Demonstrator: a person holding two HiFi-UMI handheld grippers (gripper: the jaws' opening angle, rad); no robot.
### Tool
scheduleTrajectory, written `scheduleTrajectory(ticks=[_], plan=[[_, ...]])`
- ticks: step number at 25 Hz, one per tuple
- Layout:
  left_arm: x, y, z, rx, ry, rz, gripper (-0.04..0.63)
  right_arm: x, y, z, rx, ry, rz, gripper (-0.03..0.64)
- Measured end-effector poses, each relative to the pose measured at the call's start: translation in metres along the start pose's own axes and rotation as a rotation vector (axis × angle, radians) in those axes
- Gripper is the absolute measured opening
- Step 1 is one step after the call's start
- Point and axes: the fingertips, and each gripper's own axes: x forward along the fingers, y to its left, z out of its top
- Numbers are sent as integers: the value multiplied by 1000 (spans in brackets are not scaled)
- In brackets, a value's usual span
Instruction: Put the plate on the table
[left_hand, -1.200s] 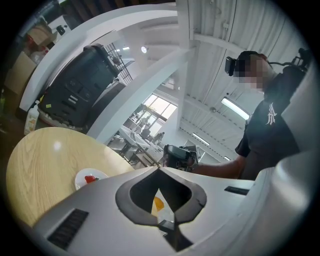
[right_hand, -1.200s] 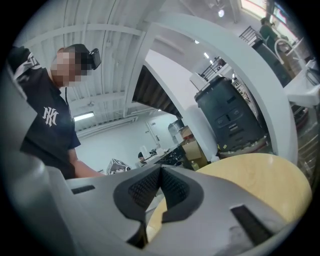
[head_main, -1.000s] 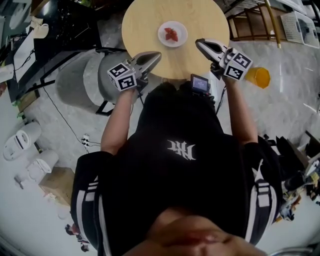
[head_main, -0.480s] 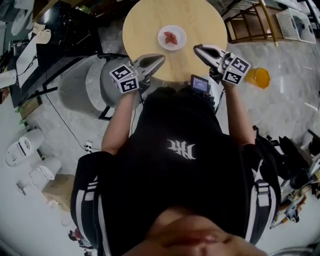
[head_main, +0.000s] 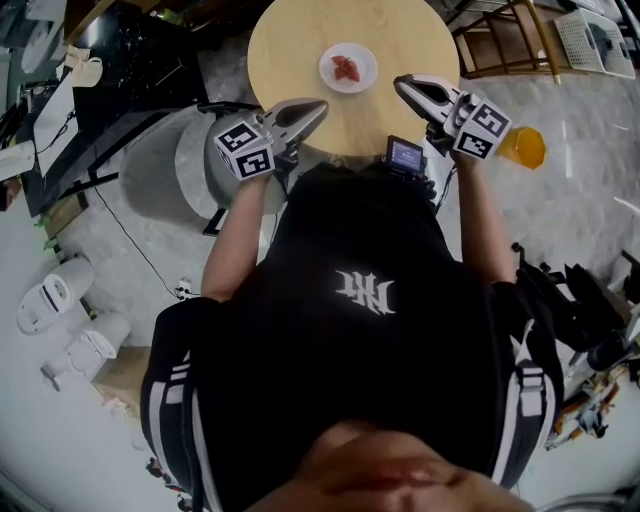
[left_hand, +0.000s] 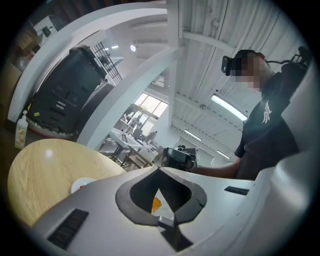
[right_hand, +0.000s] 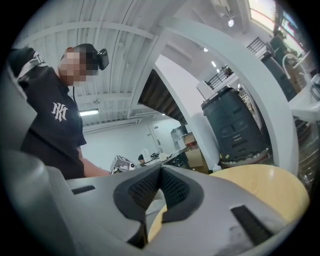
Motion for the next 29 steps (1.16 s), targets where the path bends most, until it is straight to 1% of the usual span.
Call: scheduleTrajectory(ticks=[6, 13, 17, 22, 29], plan=[[5, -3, 3, 8, 16, -26, 2, 0, 6, -6, 20, -3, 9, -2], [7, -8, 6, 13, 19, -53, 2, 7, 10, -9, 10, 22, 12, -2], [3, -8, 6, 3, 29, -52, 2, 10, 12, -4, -4, 18, 7, -2], [-1, -9, 5, -2, 43, -53, 2, 8, 15, -9, -4, 25, -6, -2], [-4, -10, 12, 20, 45, -69, 2, 17, 15, -20, -68, 99, -27, -2]])
